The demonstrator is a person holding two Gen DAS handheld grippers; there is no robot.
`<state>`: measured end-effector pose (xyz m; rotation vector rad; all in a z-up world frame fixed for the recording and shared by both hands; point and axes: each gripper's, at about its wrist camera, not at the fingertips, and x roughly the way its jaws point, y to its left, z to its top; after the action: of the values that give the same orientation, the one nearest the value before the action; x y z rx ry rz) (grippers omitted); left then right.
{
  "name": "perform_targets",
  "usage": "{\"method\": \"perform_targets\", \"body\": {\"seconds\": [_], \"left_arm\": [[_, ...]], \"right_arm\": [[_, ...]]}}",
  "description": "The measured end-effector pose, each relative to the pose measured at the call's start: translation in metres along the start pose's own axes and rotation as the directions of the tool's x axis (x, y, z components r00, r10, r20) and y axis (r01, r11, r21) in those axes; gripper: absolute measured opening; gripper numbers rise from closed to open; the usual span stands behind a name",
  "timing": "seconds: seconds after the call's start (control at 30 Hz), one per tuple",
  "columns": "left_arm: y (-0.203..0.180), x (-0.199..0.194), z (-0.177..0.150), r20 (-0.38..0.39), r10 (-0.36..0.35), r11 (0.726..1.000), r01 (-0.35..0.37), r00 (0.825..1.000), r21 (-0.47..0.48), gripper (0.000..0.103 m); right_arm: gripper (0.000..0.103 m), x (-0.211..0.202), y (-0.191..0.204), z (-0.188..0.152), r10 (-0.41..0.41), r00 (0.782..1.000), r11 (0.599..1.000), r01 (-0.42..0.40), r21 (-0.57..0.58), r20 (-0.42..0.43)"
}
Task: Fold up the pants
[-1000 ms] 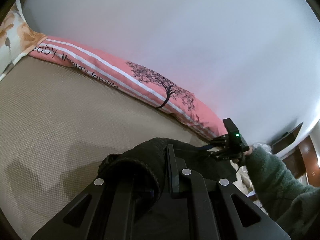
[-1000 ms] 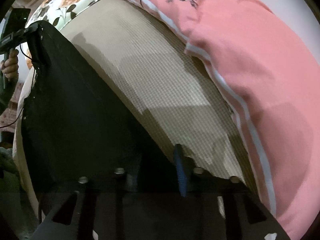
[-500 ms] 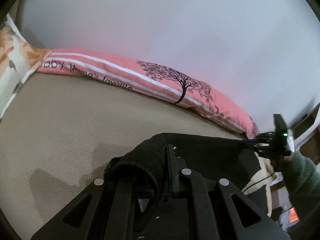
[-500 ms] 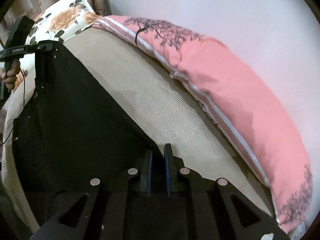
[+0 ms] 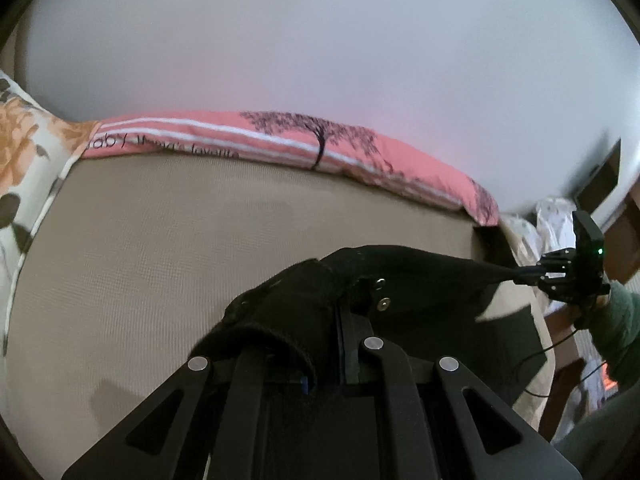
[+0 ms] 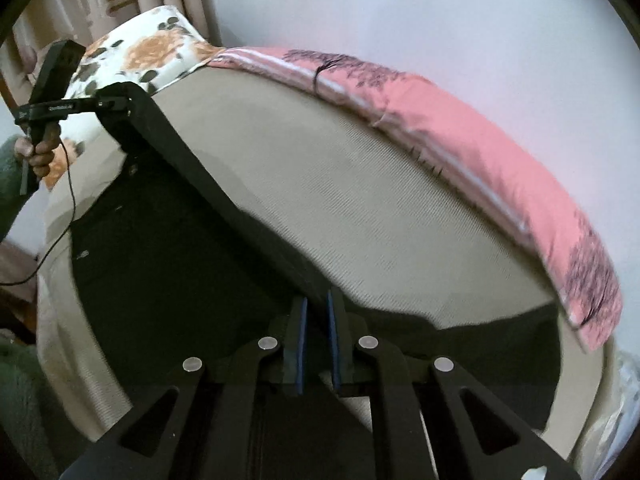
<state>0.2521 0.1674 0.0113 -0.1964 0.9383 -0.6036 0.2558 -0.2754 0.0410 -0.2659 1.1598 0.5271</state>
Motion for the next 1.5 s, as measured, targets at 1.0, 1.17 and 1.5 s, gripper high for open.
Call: {"method": "perform_targets", "body": {"seconds": [1.0, 1.17, 1.5], "left_arm": [[-0.015, 0.008, -0.143, -0.260, 0.247, 0.957, -0.193, 0.933, 0.217, 0.022], [-0.025, 0.000, -0.144, -0.273, 0.272, 0.946, -0.205, 0.923, 0.250, 0.025], [-0.011, -0.027, -0.150, -0.228, 0.407, 0.902, -0.350, 0.885, 0.251, 0.088]], "right_arm": [[0.010, 0.078, 0.095, -0.117, 0.156, 0.963, 0.981, -0.125, 0.147, -0.218], [0.012, 0.078, 0.100, -0.117, 0.133, 0.971, 0.978, -0.097, 0.185, -0.197], [0.013, 0.074, 0.087, -0.124, 0.129, 0.978, 0.967, -0.088, 0.237, -0.164]]}}
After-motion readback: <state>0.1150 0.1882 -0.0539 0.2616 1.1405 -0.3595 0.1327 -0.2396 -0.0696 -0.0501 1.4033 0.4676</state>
